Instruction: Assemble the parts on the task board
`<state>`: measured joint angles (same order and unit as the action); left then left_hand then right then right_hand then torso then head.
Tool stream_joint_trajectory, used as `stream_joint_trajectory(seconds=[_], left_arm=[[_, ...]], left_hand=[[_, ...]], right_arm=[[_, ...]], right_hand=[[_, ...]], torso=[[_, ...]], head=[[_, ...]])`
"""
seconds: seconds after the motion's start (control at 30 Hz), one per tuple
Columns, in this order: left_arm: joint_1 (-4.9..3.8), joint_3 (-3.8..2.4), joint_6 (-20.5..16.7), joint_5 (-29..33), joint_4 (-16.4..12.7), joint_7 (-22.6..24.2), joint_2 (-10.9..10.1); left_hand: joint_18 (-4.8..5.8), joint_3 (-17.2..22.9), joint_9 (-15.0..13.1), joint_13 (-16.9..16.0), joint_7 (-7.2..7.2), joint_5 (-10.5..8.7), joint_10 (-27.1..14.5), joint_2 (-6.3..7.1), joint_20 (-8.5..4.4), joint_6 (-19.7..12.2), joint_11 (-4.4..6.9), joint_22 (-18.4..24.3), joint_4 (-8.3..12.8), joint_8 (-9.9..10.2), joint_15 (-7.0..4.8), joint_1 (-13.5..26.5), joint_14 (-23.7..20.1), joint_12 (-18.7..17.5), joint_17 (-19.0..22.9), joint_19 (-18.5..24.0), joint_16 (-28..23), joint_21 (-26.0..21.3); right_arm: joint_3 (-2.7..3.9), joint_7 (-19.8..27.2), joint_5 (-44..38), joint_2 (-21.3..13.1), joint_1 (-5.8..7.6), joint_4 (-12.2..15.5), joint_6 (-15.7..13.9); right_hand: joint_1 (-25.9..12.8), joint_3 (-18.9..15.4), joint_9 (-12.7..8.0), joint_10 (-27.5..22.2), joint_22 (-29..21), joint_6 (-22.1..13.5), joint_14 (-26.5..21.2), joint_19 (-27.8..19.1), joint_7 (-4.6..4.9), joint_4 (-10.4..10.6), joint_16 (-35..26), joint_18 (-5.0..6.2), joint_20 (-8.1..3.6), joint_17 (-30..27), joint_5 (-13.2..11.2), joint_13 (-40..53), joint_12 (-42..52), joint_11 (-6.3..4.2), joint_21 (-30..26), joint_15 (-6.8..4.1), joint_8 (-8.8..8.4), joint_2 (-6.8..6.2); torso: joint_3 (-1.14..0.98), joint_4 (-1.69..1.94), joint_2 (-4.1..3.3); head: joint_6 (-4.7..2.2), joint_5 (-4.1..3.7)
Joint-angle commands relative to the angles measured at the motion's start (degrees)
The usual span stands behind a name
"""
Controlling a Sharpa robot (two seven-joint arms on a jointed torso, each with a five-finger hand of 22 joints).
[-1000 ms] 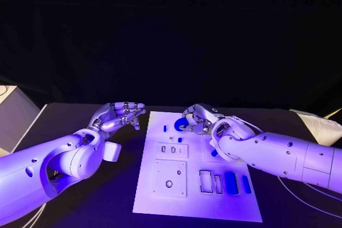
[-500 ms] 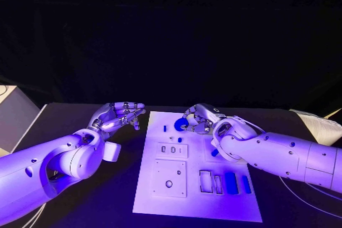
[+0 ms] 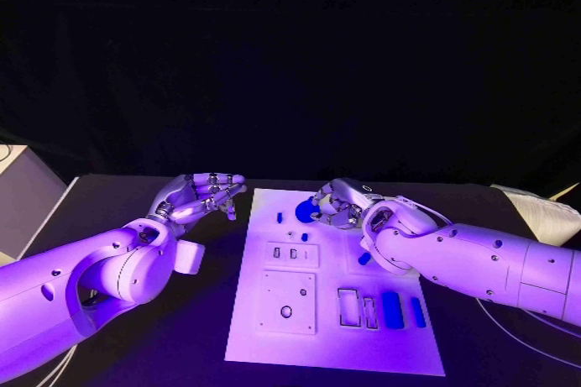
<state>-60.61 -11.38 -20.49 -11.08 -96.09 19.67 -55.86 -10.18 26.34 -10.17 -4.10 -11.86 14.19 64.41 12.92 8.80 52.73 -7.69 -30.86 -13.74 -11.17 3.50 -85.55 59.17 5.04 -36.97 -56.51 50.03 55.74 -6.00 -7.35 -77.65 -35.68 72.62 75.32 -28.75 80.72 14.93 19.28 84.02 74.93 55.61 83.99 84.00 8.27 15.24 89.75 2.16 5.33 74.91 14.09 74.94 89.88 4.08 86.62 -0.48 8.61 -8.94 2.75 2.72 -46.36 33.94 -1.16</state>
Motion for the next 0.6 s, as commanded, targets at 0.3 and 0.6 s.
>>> stream_joint_trajectory(seconds=[0.3,0.6], left_arm=[[-0.04,-0.05,0.75,-0.16,-0.15,0.4,0.0],[-0.04,-0.05,0.8,-0.16,-0.1,0.37,0.02]], left_hand=[[-0.39,0.32,-0.07,-0.08,0.16,-0.38,0.04,-0.02,-0.06,-0.37,-0.1,-0.07,0.09,-0.31,-0.04,0.42,-0.36,0.2,-0.03,0.38,0.28,0.35],[-0.39,0.32,-0.07,-0.08,0.16,-0.38,0.04,-0.02,-0.06,-0.37,-0.1,-0.07,0.09,-0.31,-0.04,0.42,-0.36,0.2,-0.03,0.38,0.28,0.35]], right_arm=[[-0.03,-2.54,-2.09,-0.09,-0.07,0.07,1.68],[-0.04,-3.63,-3.3,-0.23,-0.11,0.43,-1.05]], right_hand=[[0.83,1.63,-0.24,5.98,11.25,0.59,6.01,4.48,0.03,-0.75,0.25,-1.13,-0.5,15.09,0.17,15.06,0.12,-0.48,0.22,-0.48,0.25,-0.82],[0.85,2.21,-0.24,5.98,11.33,0.95,6.01,4.51,0.03,-1.0,0.25,-1.15,-0.48,15.09,0.16,15.06,0.12,-0.49,0.28,-0.42,0.38,-1.28]], torso=[[0.0,0.07,-0.03],[-0.01,0.06,-0.07]], head=[[0.01,-0.14],[0.05,-0.19]])
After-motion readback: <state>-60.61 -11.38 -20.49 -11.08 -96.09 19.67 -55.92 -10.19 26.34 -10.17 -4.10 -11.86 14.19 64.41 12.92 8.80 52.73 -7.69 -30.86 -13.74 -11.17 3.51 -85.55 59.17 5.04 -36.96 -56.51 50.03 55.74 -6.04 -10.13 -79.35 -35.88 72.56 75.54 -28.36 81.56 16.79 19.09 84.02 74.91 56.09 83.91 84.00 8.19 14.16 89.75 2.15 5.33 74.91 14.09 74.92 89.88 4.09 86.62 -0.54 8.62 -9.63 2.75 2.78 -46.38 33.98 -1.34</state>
